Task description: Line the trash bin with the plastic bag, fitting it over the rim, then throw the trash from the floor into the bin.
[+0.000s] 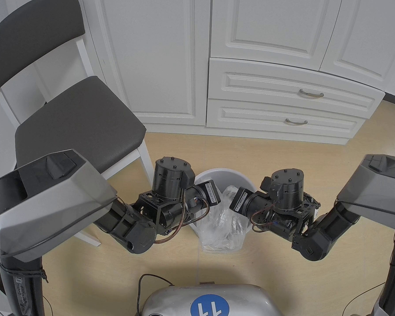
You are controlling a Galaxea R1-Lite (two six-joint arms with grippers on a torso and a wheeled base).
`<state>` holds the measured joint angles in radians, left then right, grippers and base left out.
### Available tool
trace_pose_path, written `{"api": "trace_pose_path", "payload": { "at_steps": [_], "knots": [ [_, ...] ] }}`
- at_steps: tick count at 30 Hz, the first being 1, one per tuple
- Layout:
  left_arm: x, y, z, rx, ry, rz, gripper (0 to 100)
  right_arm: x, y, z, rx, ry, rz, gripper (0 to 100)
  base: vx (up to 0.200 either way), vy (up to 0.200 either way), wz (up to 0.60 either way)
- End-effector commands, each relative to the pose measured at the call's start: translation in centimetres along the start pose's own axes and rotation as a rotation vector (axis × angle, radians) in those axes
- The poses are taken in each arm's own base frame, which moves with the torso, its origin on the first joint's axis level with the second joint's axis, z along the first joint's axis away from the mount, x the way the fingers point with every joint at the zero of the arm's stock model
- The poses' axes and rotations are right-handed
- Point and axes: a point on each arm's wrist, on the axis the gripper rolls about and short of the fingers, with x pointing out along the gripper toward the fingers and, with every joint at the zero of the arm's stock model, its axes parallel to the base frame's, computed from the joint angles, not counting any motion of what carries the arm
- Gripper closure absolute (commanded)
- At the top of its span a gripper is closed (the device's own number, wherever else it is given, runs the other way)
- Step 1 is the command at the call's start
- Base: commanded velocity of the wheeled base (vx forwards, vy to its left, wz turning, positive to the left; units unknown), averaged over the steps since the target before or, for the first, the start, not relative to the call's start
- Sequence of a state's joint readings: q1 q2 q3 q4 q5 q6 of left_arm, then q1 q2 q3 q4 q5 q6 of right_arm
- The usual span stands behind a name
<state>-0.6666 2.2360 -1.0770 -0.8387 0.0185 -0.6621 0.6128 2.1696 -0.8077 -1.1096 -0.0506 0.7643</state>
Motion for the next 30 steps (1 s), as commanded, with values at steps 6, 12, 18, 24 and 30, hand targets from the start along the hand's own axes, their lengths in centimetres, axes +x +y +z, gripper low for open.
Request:
{"api": "trace_pose_path", "payload": {
  "at_steps": [6, 12, 18, 24, 30],
  "knots": [
    [1.1, 0.9, -1.6, 0.002, 0.034, 0.022, 100, 2.5, -3.2, -2.5, 0.018, 0.037, -0.036, 100, 0.000, 0.000, 0.00],
    [2.7, 1.8, -2.6, -0.001, 0.045, 0.035, 100, 2.6, -4.2, -1.5, 0.027, 0.009, -0.058, 100, 0.000, 0.000, 0.00],
    [4.2, 2.7, -3.6, -0.018, 0.044, 0.058, 100, 3.6, -5.8, -1.3, 0.035, -0.005, -0.089, 100, 0.000, 0.000, 0.00],
    [7.2, 3.8, -4.7, -0.009, -0.058, 0.174, 100, 4.8, -7.5, -1.6, 0.043, -0.029, -0.099, 100, 0.000, 0.000, 0.00],
    [6.0, 2.7, -2.6, -0.017, -0.101, 0.160, 100, 3.8, -6.1, -0.2, 0.043, -0.063, -0.070, 100, 0.000, 0.000, 0.00]
  ]
}}
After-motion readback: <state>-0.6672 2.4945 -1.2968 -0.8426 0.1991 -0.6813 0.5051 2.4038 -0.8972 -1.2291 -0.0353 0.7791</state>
